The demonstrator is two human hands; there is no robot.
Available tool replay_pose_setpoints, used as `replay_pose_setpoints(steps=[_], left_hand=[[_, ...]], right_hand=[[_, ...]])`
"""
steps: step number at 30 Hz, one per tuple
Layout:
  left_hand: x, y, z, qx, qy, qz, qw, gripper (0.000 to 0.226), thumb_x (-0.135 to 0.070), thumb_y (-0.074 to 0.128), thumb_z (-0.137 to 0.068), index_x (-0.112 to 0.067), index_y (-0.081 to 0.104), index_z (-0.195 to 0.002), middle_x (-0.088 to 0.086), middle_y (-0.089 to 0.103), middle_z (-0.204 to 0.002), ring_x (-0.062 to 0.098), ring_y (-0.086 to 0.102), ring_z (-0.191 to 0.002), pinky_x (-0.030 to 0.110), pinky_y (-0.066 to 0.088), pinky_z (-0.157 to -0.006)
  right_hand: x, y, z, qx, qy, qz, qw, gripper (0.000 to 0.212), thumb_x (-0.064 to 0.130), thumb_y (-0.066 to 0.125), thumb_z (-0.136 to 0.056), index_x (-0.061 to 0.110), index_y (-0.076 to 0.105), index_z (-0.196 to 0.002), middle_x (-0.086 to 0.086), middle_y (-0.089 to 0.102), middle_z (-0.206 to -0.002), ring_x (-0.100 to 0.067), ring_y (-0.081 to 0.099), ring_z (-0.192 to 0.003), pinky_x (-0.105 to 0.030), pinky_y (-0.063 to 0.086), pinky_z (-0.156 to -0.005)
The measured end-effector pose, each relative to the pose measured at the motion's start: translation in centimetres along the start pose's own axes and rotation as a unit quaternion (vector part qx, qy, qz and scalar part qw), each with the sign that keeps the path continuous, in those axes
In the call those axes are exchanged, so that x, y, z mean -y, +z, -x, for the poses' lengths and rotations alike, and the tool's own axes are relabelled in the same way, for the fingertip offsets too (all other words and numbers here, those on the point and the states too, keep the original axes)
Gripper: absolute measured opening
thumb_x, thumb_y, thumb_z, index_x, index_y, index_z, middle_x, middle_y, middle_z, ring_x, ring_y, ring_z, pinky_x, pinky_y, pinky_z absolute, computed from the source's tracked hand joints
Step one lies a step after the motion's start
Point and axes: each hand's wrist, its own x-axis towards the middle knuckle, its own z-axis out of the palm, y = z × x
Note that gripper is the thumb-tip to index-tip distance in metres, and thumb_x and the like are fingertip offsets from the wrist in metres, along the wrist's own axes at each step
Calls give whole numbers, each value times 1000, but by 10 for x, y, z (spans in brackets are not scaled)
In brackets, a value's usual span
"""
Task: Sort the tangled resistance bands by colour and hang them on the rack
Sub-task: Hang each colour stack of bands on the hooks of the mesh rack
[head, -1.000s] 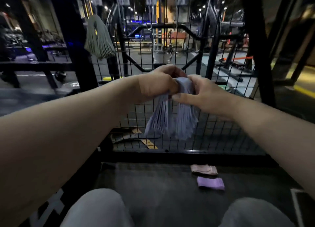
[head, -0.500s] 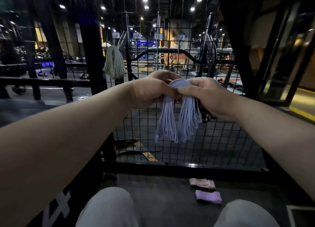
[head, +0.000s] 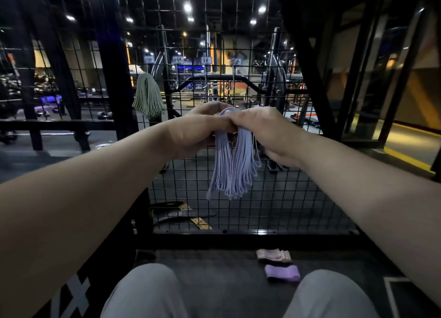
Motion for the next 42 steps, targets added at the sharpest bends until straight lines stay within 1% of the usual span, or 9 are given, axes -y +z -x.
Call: replay_pose_setpoints(steps=[8, 12, 15, 21, 26, 30, 34, 38, 42], left_hand=[[1, -1, 5, -24, -11, -30, 999, 46, -12, 72, -75, -6, 60, -119, 16, 68, -110, 32, 65, -99, 50, 54, -93], [3, 1, 6, -37, -16, -18, 999, 48, -7, 72, -67, -10, 62, -115, 13, 67, -106, 27, 62, -93, 39, 55, -80], [6, 1, 6, -49, -13, -11, 999, 48, -6, 73, -69, -10, 63, -116, 16, 67, -111, 28, 64, -95, 43, 53, -85], [10, 4, 6, -60, -21, 8, 998, 38, 3, 69, -83, -8, 62, -119, 18, 67, -114, 24, 66, -92, 33, 58, -74], [21, 4, 4, -71, -24, 22, 997, 41, 0, 68, -83, -5, 61, -123, 22, 68, -115, 28, 67, -94, 38, 58, -82], [28, 7, 5, -72, -30, 52, 996, 47, -3, 69, -79, -7, 60, -125, 15, 69, -106, 25, 68, -86, 37, 59, -76], [32, 5, 5, -74, -23, 80, 994, 51, 0, 68, -78, -10, 59, -127, 16, 69, -109, 27, 68, -86, 36, 58, -74], [36, 3, 4, -80, -23, 75, 994, 57, -5, 70, -68, -11, 61, -124, 15, 70, -106, 29, 68, -87, 40, 58, -79], [39, 4, 5, -79, -25, 70, 994, 49, -3, 70, -76, -10, 62, -124, 13, 70, -104, 27, 68, -86, 35, 58, -69]], right_hand=[[-9, -11, 10, 7, 15, 3, 1000, 56, 45, 75, -82, 9, 60, -122, -7, 75, -109, -23, 71, -104, -42, 56, -94], [-18, -18, 15, -7, 5, 5, 1000, 43, 32, 74, -86, 7, 62, -120, -9, 75, -108, -23, 73, -101, -35, 60, -85], [-24, -19, 17, -20, 0, 13, 1000, 43, 33, 76, -84, 8, 64, -117, -5, 77, -103, -19, 74, -96, -29, 59, -76], [-32, -16, 19, -32, 20, 2, 999, 44, 37, 77, -80, 12, 64, -114, -4, 77, -102, -20, 74, -96, -38, 60, -84], [-40, -16, 22, -17, 46, -12, 999, 40, 36, 76, -84, 11, 64, -114, -4, 76, -102, -16, 74, -88, -24, 57, -63], [-47, -12, 21, -23, 48, 4, 999, 47, 41, 77, -81, 19, 61, -120, 0, 75, -106, -16, 73, -98, -33, 59, -75], [-53, -12, 22, -51, 25, 62, 996, 51, 48, 78, -77, 25, 62, -119, 6, 74, -107, -7, 72, -95, -24, 58, -70], [-58, -10, 22, -54, 30, 65, 996, 55, 48, 79, -73, 21, 62, -118, 2, 72, -111, -12, 71, -99, -29, 61, -73], [-59, -8, 20, -30, 79, -7, 996, 54, 47, 73, -81, 11, 61, -120, -4, 73, -111, -21, 71, -103, -40, 60, -86]])
